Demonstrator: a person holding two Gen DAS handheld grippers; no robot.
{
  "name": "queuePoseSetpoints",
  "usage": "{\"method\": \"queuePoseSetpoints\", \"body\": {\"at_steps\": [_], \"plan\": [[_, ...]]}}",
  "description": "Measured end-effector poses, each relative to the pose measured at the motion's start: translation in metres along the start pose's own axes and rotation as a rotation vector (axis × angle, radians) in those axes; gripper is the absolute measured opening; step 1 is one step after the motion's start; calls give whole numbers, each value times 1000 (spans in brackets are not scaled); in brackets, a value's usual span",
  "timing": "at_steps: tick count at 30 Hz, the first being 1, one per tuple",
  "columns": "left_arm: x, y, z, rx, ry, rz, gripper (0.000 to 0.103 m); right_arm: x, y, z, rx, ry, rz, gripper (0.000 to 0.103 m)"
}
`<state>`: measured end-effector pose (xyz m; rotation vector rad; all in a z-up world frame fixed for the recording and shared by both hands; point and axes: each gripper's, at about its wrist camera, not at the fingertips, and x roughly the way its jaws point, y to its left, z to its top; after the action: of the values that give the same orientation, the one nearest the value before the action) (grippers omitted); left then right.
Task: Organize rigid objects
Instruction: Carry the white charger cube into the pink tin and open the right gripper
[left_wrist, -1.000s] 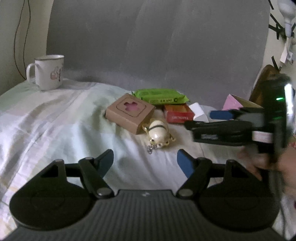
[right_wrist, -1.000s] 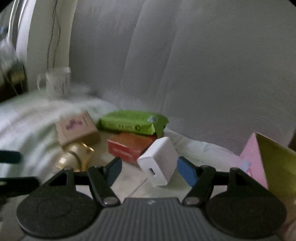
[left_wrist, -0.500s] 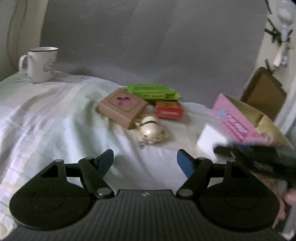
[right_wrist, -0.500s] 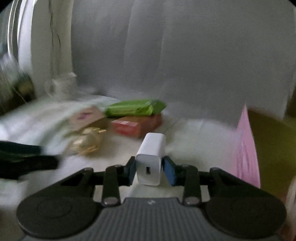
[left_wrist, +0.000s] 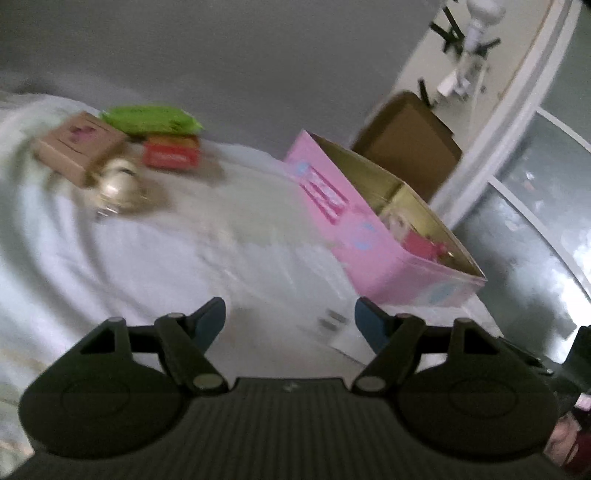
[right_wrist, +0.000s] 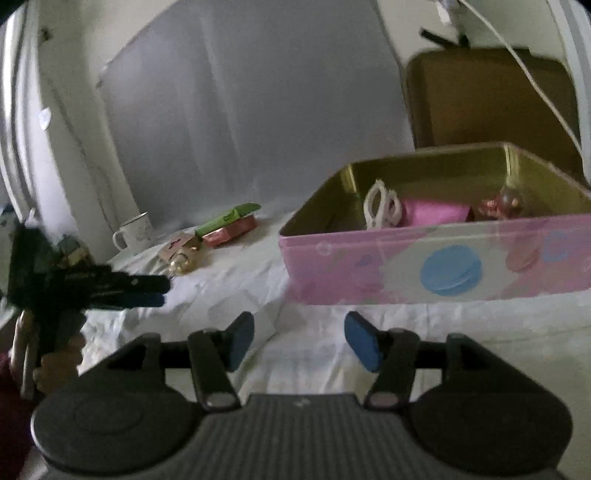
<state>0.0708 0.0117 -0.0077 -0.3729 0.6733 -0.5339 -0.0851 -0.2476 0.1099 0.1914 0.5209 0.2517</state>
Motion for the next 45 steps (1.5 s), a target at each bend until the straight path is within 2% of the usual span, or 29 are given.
{"method": "queuePoseSetpoints", "body": {"at_steps": [3,7,9,12,13,14,15,16,17,18,20,25,28,31,35,37,39,40,41,45], "plan": [[9,-16,0,-2,42,-21,79,2,18,-4,-116,-3,8,62],[14,-35,-1,-14,92,-58,79,18,45,-1,-260,6,29,78],[18,-44,-5,-6,120,-59,79,31,54,2,-338,15,39,78],[26,-50,-8,-15,143,-69,79,54,60,6,-385,62,35,78],[31,-50,-9,-22,151,-65,78,62,60,9,-383,81,42,77],[35,-48,-11,-25,148,-57,76,68,59,11,-372,99,49,71],[35,-46,-12,-21,134,-50,72,73,57,11,-358,115,64,63],[36,-47,-12,-20,129,-41,69,80,55,12,-339,139,90,50],[36,-48,-11,-24,131,-32,59,84,53,10,-325,147,100,49],[36,-49,-9,-31,141,-42,55,83,53,10,-321,138,100,49],[31,-59,-3,-21,137,-81,54,81,50,9,-322,95,76,48],[23,-108,32,145,31,-104,55,60,44,25,-315,-88,53,49],[44,-124,57,183,21,-124,56,58,32,42,-324,-183,-2,49],[84,-128,74,170,71,-138,57,72,11,57,-291,-201,-62,49],[132,-133,78,184,136,-79,58,110,-27,66,-214,-124,-115,49],[151,-136,82,208,136,-6,61,139,-42,71,-181,-71,-140,50],[161,-143,87,257,106,84,65,162,-54,76,-175,-49,-173,57],[161,-146,89,265,82,123,67,174,-57,78,-171,-57,-200,65],[157,-147,91,265,55,134,68,180,-60,81,-163,-69,-214,67],[134,-142,92,255,-9,141,73,181,-61,78,-112,-141,-190,69]]}}
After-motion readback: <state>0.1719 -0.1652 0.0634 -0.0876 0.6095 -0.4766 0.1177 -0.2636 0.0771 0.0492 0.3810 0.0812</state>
